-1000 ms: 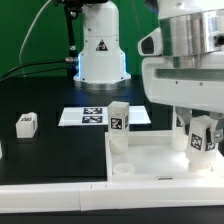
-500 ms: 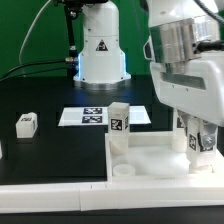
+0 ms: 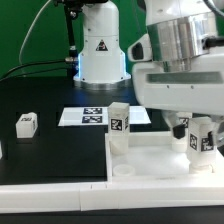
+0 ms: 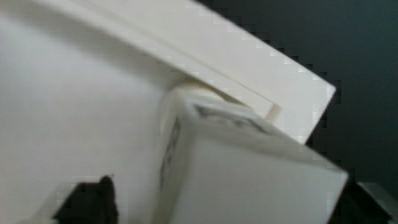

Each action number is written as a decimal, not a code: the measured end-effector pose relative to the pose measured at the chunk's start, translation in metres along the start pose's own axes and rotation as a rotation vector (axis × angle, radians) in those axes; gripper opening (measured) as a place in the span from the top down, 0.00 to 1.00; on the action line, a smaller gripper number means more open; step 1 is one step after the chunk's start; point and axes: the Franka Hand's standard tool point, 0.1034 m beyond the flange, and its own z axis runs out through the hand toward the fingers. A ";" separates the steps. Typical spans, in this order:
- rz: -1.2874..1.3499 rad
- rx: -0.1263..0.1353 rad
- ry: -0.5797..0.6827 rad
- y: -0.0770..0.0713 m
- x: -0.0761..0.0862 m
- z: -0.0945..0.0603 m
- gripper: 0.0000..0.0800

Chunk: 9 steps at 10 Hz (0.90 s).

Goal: Assemble square table

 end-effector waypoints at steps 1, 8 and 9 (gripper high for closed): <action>-0.080 -0.002 0.000 -0.002 -0.005 0.000 0.22; -0.790 -0.089 -0.025 -0.006 -0.016 0.005 0.22; -0.780 -0.090 -0.024 -0.006 -0.016 0.005 0.22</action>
Offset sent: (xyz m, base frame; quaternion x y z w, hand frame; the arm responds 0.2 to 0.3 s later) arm 0.0000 0.0000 0.0000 0.0000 0.0000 -0.1296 0.9916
